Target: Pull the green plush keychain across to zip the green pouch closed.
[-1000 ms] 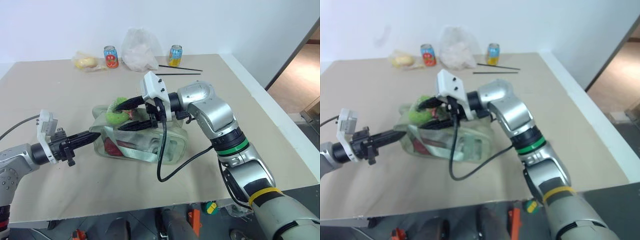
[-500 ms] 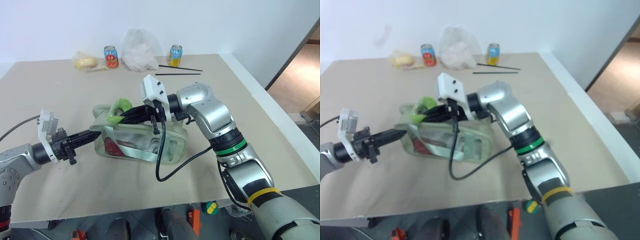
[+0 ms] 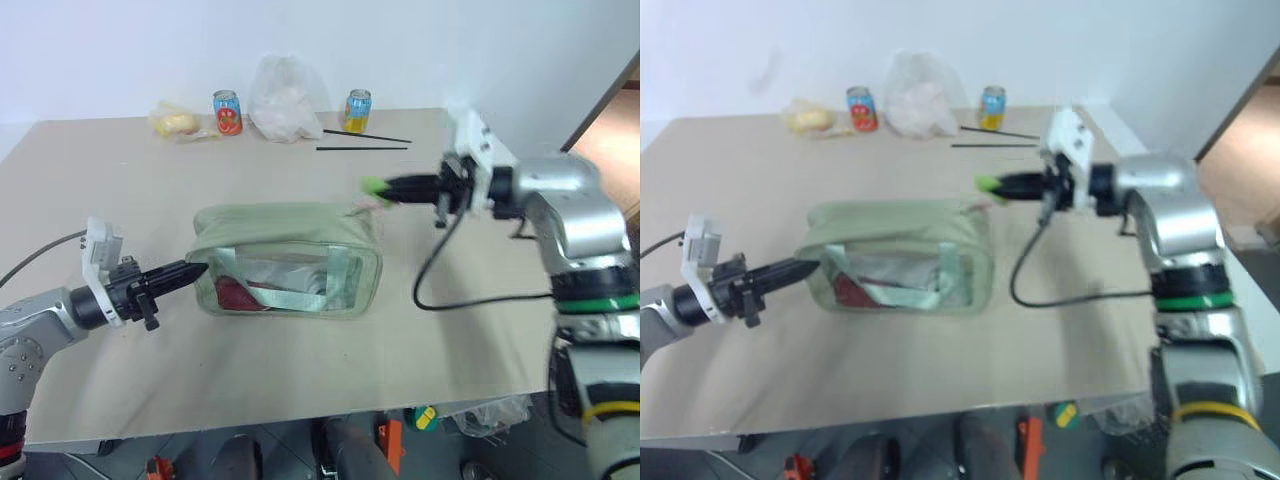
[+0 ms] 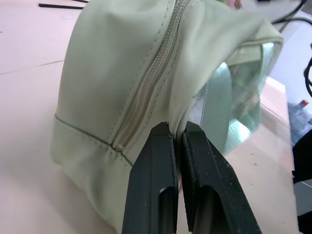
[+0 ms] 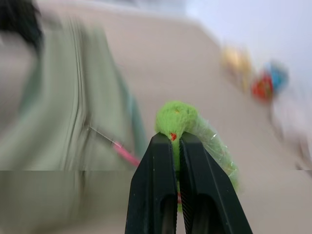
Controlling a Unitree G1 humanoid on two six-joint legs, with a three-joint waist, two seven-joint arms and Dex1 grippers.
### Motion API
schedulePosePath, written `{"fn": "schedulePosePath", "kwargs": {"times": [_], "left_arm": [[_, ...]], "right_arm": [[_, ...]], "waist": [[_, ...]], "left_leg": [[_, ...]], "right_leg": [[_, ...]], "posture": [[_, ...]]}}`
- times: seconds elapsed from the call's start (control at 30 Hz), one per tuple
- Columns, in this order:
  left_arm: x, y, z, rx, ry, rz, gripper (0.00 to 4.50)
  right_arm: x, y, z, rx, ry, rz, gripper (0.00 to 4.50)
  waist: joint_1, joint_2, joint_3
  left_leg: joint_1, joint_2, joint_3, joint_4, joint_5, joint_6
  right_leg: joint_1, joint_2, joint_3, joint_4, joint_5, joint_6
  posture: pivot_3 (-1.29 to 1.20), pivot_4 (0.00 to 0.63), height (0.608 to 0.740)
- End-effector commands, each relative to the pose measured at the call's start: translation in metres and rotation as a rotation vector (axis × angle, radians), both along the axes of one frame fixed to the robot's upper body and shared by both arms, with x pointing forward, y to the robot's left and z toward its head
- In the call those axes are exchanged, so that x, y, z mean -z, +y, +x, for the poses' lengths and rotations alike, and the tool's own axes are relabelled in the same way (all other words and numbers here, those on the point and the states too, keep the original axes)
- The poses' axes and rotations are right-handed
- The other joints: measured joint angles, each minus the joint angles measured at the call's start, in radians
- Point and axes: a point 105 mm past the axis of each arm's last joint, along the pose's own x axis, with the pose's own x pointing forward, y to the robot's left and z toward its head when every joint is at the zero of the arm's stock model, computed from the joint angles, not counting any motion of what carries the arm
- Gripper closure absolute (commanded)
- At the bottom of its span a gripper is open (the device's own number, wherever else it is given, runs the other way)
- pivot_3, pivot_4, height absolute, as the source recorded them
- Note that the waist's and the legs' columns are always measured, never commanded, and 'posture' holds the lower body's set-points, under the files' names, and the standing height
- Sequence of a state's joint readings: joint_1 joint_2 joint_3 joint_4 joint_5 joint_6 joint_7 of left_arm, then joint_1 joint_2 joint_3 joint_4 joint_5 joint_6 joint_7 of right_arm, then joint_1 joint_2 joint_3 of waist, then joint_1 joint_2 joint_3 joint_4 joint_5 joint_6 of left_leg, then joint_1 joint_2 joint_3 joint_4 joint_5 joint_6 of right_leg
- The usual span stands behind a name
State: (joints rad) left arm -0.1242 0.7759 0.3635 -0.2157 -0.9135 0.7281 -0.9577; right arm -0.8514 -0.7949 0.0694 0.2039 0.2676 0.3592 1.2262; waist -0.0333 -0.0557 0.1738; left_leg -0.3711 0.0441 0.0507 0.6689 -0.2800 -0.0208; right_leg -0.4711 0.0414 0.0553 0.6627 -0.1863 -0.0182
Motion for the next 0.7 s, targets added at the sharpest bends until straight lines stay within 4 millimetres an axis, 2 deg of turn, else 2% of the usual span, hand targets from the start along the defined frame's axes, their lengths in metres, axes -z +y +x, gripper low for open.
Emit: {"fn": "schedulePosePath", "kwargs": {"times": [0.03,0.1,0.17,0.23,0.3,0.43,0.5,0.57,0.63,0.7], "left_arm": [[0.002,0.001,-0.003,-0.002,0.016,0.012,4.50],[0.002,0.002,-0.004,-0.006,0.021,0.007,4.50],[0.001,0.003,-0.003,-0.010,0.029,0.001,4.50],[0.001,0.004,-0.002,-0.014,0.036,-0.004,4.50],[0.000,0.004,0.000,-0.016,0.041,-0.009,4.50],[-0.004,0.002,0.003,-0.014,0.039,-0.023,4.50],[-0.004,0.001,0.005,-0.022,0.040,-0.026,4.50],[-0.003,0.000,0.006,-0.029,0.042,-0.026,4.50],[-0.002,0.001,0.006,-0.041,0.042,-0.025,4.50],[-0.001,0.003,0.007,-0.063,0.062,-0.033,3.72]], "right_arm": [[-0.004,-0.036,0.000,0.164,-0.061,-0.060,4.48],[0.019,-0.037,-0.003,0.180,-0.014,-0.101,4.48],[0.051,-0.010,-0.013,0.084,0.065,-0.126,4.48],[0.079,0.026,-0.022,-0.017,0.119,-0.137,4.48],[0.091,0.057,-0.029,-0.096,0.136,-0.113,4.48],[0.088,0.092,-0.033,-0.180,0.140,-0.028,4.48],[0.083,0.096,-0.033,-0.198,0.134,-0.007,4.48],[0.076,0.093,-0.030,-0.195,0.132,0.015,4.48],[0.062,0.082,-0.023,-0.160,0.123,0.057,3.77],[0.046,0.066,-0.018,-0.122,0.094,0.090,3.14]], "waist": [[-0.004,0.001,0.000],[-0.006,0.000,0.000],[-0.010,0.000,0.000],[-0.015,0.000,0.000],[-0.019,0.000,0.000],[-0.017,0.000,0.000],[-0.017,0.000,0.000],[-0.019,0.000,0.000],[-0.019,0.000,0.000],[-0.017,0.000,0.000]], "left_leg": [[0.000,0.000,0.000,0.000,0.000,0.000],[0.001,0.001,0.001,0.000,0.000,0.000],[0.002,0.001,0.000,0.000,0.000,0.000],[0.003,0.002,0.000,0.000,0.000,0.000],[0.003,0.003,0.000,0.000,0.001,-0.001],[0.006,0.004,-0.002,0.000,0.003,-0.003],[0.006,0.004,-0.002,0.000,0.003,-0.003],[0.006,0.004,-0.001,0.000,0.003,-0.003],[0.006,0.004,0.000,0.000,0.003,-0.003],[0.005,0.004,-0.001,0.000,0.003,-0.003]], "right_leg": [[0.000,0.000,0.000,0.000,0.000,0.000],[0.000,0.002,0.002,0.000,0.001,0.001],[0.001,0.003,0.002,0.001,0.001,0.001],[0.002,0.004,0.001,0.001,0.001,0.001],[0.002,0.005,0.002,0.002,0.001,0.001],[0.002,0.008,0.002,0.003,0.003,-0.001],[0.002,0.008,0.002,0.003,0.003,-0.001],[0.002,0.008,0.003,0.003,0.003,-0.001],[0.002,0.008,0.003,0.003,0.003,-0.002],[0.001,0.008,0.003,0.003,0.002,-0.002]], "posture": [[0.00,0.150,0.740],[0.00,0.150,0.740],[0.00,0.150,0.740],[0.00,0.150,0.740],[0.00,0.150,0.740],[0.00,0.150,0.740],[0.00,0.150,0.740],[0.00,0.150,0.740],[0.00,0.150,0.740],[0.00,0.150,0.740]]}}
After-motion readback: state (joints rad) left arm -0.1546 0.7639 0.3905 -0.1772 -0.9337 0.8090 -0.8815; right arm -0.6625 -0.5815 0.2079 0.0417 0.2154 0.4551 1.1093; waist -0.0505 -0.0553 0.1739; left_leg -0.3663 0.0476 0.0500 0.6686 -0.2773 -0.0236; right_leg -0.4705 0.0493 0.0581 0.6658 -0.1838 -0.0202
